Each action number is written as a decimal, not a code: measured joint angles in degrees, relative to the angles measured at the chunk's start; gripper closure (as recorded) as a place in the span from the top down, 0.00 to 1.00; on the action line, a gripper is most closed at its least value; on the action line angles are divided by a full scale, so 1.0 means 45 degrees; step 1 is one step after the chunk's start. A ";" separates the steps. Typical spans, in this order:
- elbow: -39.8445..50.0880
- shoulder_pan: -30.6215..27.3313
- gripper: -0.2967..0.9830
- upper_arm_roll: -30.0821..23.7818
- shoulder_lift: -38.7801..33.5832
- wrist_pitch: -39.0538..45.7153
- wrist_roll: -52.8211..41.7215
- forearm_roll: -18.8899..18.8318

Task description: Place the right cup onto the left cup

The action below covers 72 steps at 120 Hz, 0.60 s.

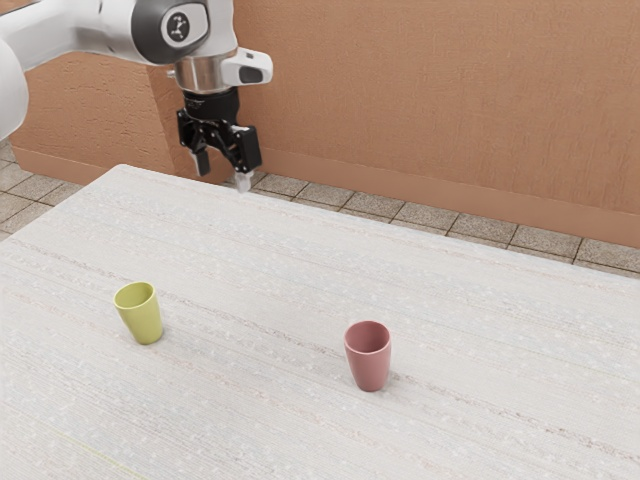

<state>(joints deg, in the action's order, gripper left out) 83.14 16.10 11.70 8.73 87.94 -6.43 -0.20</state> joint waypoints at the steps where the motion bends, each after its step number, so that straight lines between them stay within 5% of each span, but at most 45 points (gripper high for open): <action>1: 0.0006 -0.0002 0.77 -0.0003 0.0000 0.0024 -0.0005 0.0000; 72: 0.3351 -0.0047 0.77 -0.1912 0.0600 0.3631 0.0440 0.0027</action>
<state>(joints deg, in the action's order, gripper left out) 98.22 15.89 3.09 11.44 104.29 -4.45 -0.08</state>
